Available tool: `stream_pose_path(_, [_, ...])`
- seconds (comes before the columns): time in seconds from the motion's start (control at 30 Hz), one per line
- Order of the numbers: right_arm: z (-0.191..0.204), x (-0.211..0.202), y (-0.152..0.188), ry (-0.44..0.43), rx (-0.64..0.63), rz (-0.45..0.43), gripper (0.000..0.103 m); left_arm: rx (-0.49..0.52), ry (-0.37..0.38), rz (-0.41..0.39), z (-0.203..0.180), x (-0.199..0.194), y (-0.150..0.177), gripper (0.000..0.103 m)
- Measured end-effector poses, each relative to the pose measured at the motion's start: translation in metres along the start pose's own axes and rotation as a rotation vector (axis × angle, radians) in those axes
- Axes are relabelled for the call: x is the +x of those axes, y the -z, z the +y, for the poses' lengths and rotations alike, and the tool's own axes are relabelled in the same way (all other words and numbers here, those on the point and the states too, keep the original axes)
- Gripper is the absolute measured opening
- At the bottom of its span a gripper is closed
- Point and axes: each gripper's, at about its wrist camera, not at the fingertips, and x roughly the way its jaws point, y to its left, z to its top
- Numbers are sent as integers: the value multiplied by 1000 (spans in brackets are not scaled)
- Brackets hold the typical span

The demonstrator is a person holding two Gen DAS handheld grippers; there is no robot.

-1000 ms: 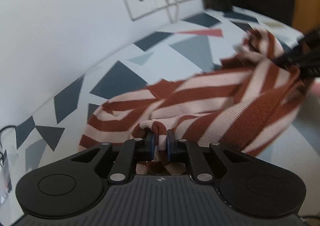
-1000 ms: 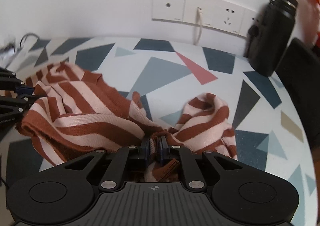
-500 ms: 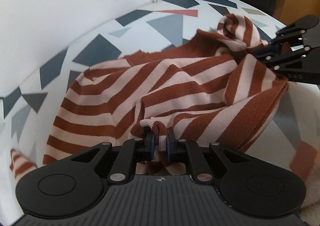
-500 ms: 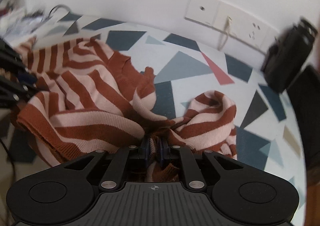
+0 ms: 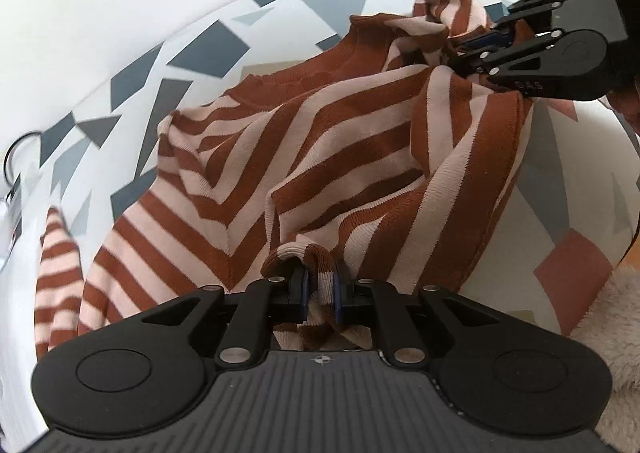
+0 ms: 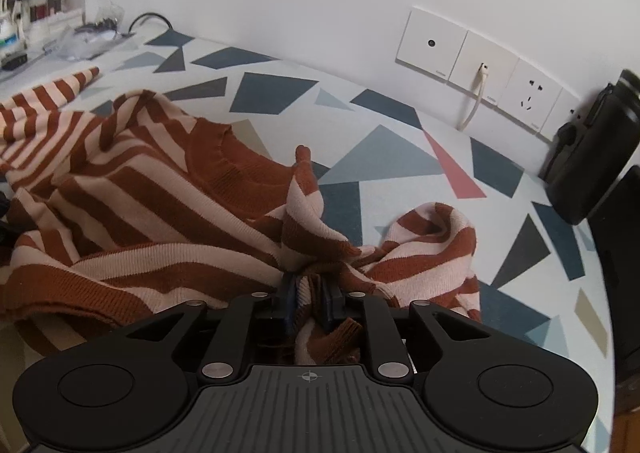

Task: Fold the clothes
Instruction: 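Lift and shake the sweater with both grippers to straighten it, then open both grippers and drop the sweater onto the table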

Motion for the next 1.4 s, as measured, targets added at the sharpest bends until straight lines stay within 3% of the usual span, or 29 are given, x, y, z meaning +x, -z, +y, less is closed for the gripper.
stream_pose_path(0.17, [-16, -8, 6, -65, 65, -2, 20, -79, 8, 5, 9, 4, -4, 14])
stream_pose_path(0.27, [-31, -19, 12, -116, 183, -8, 42, -121, 15, -17, 15, 4, -3, 19])
stream_pose_path(0.3, [-36, -23, 14, -132, 229, -11, 56, -145, 19, -34, 17, 3, -1, 25])
stream_pose_path(0.33, [-41, -29, 18, -136, 269, -17, 60, -167, 27, -53, 19, 1, 1, 32])
stream_pose_path(0.37, [-43, -36, 21, -121, 288, -24, 60, -188, 36, -73, 21, -1, 3, 36])
stream_pose_path(0.43, [-48, -48, 26, -91, 323, -37, 62, -207, 49, -108, 25, -3, 6, 54])
stream_pose_path(0.57, [-57, -76, 32, -34, 420, -46, 62, -190, 77, -174, 34, -9, 11, 65])
stream_pose_path(0.7, [-63, -107, 27, 6, 521, -64, 64, -240, 153, -256, 57, -21, 15, 69])
stream_pose_path(0.87, [-48, -123, -11, 94, 466, -48, 68, -360, 234, -285, 98, -28, 9, 70])
stream_pose_path(1.17, [-27, -134, -110, 120, 358, -125, 71, -446, 317, -326, 147, -44, -10, 70])
stream_pose_path(1.3, [-36, -128, -145, 117, 384, -173, 79, -451, 298, -329, 158, -42, -15, 76])
stream_pose_path(1.4, [-45, -110, -157, 105, 408, -170, 79, -516, 282, -312, 171, -32, -10, 76])
